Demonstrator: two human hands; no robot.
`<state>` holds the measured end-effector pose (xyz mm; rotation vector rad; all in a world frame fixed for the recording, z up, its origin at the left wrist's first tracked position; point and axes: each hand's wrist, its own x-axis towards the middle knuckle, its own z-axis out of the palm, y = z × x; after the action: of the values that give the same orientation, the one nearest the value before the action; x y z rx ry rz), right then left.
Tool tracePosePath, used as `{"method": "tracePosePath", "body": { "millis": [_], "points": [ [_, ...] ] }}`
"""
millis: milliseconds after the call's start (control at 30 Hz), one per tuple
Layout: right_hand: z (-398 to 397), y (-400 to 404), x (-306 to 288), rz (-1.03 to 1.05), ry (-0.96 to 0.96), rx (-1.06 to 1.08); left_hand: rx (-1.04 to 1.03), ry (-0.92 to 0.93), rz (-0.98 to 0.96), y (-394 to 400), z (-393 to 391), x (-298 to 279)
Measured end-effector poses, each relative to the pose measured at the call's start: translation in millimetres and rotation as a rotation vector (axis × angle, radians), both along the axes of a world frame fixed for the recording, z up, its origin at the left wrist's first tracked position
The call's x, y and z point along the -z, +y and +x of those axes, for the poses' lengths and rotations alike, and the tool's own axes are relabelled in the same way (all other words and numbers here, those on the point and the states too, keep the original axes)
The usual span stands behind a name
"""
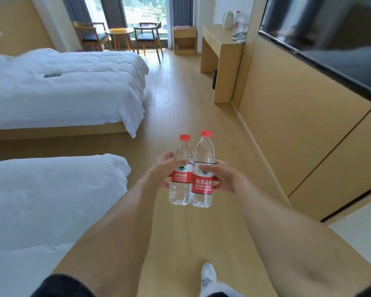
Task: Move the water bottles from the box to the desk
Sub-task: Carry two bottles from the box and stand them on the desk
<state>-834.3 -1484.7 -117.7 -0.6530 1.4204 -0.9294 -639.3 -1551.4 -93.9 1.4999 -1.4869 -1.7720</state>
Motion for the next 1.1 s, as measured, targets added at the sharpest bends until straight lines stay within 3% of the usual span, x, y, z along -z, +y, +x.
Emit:
{"method": "tracePosePath", "body": {
  "millis": [233,567,1100],
  "points": [
    [-66,-124,-11,-0.012,-0.005,-0.090,-0.097,0.011,0.023,-102,-58,-15],
    [-121,-264,-12,-0.033,0.008,-0.109,-0.064,0.053,0.009,-242,-110,-15],
    [-178,-560,-40,-0.034,0.112,0.052,0.070,0.148,0.036,-574,-178,-15]
  ]
}}
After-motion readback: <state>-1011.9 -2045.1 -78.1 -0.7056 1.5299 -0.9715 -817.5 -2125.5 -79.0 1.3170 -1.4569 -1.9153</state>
